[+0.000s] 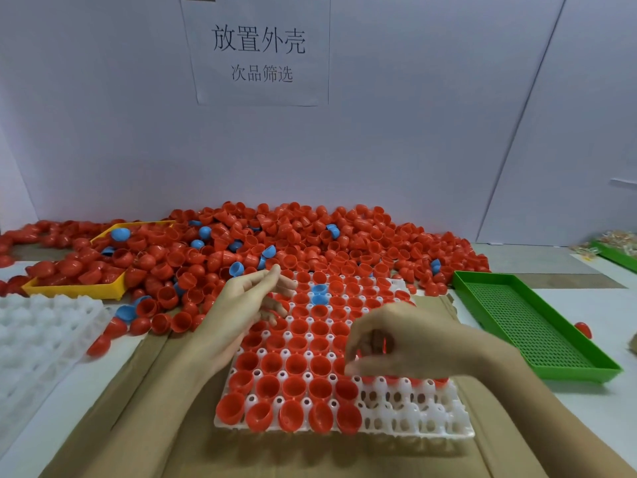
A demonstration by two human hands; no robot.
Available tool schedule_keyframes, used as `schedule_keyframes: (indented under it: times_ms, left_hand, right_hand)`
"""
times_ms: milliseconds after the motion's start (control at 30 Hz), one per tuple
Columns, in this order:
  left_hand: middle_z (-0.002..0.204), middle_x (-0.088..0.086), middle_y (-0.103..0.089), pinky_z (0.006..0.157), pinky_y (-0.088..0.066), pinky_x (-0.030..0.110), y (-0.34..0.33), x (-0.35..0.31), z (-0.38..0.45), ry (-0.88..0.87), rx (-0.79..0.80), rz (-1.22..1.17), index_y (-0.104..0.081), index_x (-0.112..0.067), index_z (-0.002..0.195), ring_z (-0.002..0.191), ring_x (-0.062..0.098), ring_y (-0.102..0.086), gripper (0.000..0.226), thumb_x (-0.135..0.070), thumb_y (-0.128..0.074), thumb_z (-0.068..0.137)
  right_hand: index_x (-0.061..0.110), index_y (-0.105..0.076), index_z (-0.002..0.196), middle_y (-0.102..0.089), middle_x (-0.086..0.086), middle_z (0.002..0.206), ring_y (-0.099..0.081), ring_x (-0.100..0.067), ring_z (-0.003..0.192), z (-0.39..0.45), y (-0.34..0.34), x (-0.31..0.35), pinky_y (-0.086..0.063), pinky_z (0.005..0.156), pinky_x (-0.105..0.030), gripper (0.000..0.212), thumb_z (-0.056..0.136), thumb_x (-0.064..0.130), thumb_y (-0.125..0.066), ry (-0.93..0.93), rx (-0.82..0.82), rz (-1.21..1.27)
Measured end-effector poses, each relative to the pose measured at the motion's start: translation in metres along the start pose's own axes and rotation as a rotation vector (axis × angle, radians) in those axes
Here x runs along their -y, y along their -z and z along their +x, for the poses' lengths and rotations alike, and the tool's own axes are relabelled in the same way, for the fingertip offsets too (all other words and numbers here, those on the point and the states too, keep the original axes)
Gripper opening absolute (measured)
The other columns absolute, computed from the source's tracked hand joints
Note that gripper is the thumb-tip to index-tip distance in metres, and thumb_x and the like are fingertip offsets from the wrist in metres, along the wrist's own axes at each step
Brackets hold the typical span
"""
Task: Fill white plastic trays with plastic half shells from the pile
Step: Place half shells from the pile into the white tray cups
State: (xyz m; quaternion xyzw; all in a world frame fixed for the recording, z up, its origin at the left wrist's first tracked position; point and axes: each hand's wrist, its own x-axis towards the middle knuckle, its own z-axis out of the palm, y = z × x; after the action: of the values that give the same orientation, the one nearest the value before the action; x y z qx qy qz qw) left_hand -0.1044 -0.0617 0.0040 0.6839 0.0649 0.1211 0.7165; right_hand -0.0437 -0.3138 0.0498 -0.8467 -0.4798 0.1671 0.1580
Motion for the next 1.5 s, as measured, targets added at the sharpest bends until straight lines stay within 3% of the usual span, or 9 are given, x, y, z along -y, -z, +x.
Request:
schedule_keyframes:
  times_ms: [200, 333, 667, 800, 867, 1000, 1100, 1333, 1500]
  left_hand:
    - [0.101, 0.008, -0.077, 0.068, -0.054, 0.028, 0.004, 0.003, 0.004, -0.015, -0.016, 0.004, -0.081, -0.017, 0.091, 0.076, 0.018, -0.069, 0.038, -0.044, -0.056, 0.101]
    - [0.098, 0.007, -0.077, 0.066, -0.053, 0.028, 0.006, 0.004, 0.006, -0.014, -0.042, 0.001, -0.081, -0.017, 0.09, 0.075, 0.018, -0.068, 0.039, -0.045, -0.057, 0.101]
    - [0.098, 0.008, -0.077, 0.066, -0.052, 0.029, 0.005, 0.004, 0.005, -0.006, -0.024, 0.01, -0.081, -0.017, 0.09, 0.075, 0.019, -0.067, 0.039, -0.044, -0.056, 0.101]
    - [0.095, 0.007, -0.076, 0.063, -0.052, 0.025, 0.006, 0.002, 0.004, -0.006, -0.029, 0.002, -0.081, -0.016, 0.09, 0.073, 0.018, -0.067, 0.04, -0.045, -0.055, 0.102]
    - [0.095, 0.008, -0.076, 0.062, -0.052, 0.025, 0.007, 0.002, 0.004, -0.005, -0.034, 0.003, -0.081, -0.016, 0.09, 0.074, 0.018, -0.067, 0.041, -0.045, -0.055, 0.102]
    - [0.094, 0.007, -0.076, 0.063, -0.052, 0.025, 0.008, 0.001, 0.004, 0.0, -0.03, 0.01, -0.081, -0.017, 0.091, 0.074, 0.018, -0.067, 0.04, -0.045, -0.055, 0.102]
    - [0.094, 0.007, -0.076, 0.064, -0.053, 0.025, 0.007, 0.001, 0.003, 0.0, -0.017, 0.013, -0.081, -0.017, 0.091, 0.075, 0.018, -0.067, 0.041, -0.046, -0.054, 0.102]
    - [0.094, 0.006, -0.076, 0.065, -0.053, 0.026, 0.006, 0.0, 0.003, 0.005, -0.014, 0.017, -0.081, -0.016, 0.091, 0.075, 0.018, -0.067, 0.038, -0.043, -0.056, 0.102]
    - [0.097, 0.004, -0.076, 0.069, -0.057, 0.024, 0.001, 0.002, -0.001, -0.117, 0.097, 0.109, -0.08, -0.02, 0.097, 0.078, 0.02, -0.07, 0.017, -0.026, -0.065, 0.1]
  right_hand:
    - [0.023, -0.072, 0.107, -0.072, 0.01, 0.098, -0.069, -0.003, 0.085, 0.057, 0.04, -0.071, -0.059, 0.079, -0.024, 0.01, 0.105, 0.022, -0.061, -0.147, -0.392, 0.005]
    - [0.013, -0.073, 0.119, -0.072, -0.007, 0.125, -0.069, -0.02, 0.105, 0.094, 0.048, -0.123, -0.058, 0.095, -0.035, 0.026, 0.106, 0.005, -0.053, -0.304, -0.624, -0.071]
    - [0.021, -0.082, 0.105, -0.05, -0.003, 0.12, -0.051, -0.023, 0.116, 0.128, 0.052, -0.166, -0.046, 0.095, -0.03, 0.016, 0.095, 0.011, -0.075, -0.361, -0.489, -0.199]
    - [0.017, -0.081, 0.11, -0.058, 0.005, 0.102, -0.053, -0.017, 0.106, 0.122, 0.05, -0.16, -0.046, 0.096, -0.035, 0.016, 0.1, 0.023, -0.069, -0.309, -0.671, -0.134]
    - [0.019, -0.081, 0.106, -0.064, 0.017, 0.094, -0.06, -0.009, 0.095, 0.111, 0.05, -0.155, -0.051, 0.089, -0.029, 0.017, 0.097, 0.03, -0.074, -0.242, -0.617, -0.063]
    - [0.023, -0.079, 0.113, -0.067, 0.011, 0.109, -0.063, -0.011, 0.1, 0.096, 0.037, -0.151, -0.049, 0.081, -0.019, 0.023, 0.091, 0.031, -0.08, -0.241, -0.454, -0.097]
    - [0.021, -0.082, 0.103, -0.07, 0.005, 0.109, -0.063, -0.014, 0.101, 0.095, 0.03, -0.148, -0.056, 0.089, -0.031, 0.011, 0.093, 0.023, -0.079, -0.259, -0.559, -0.07]
    - [0.016, -0.081, 0.101, -0.075, 0.004, 0.106, -0.068, -0.013, 0.099, 0.084, 0.031, -0.138, -0.058, 0.094, -0.039, 0.009, 0.094, 0.021, -0.078, -0.228, -0.735, 0.128]
    - [0.022, -0.08, 0.106, -0.079, -0.002, 0.105, -0.075, -0.016, 0.099, 0.059, 0.017, -0.117, -0.062, 0.087, -0.029, 0.017, 0.095, 0.033, -0.075, -0.083, -0.705, 0.713]
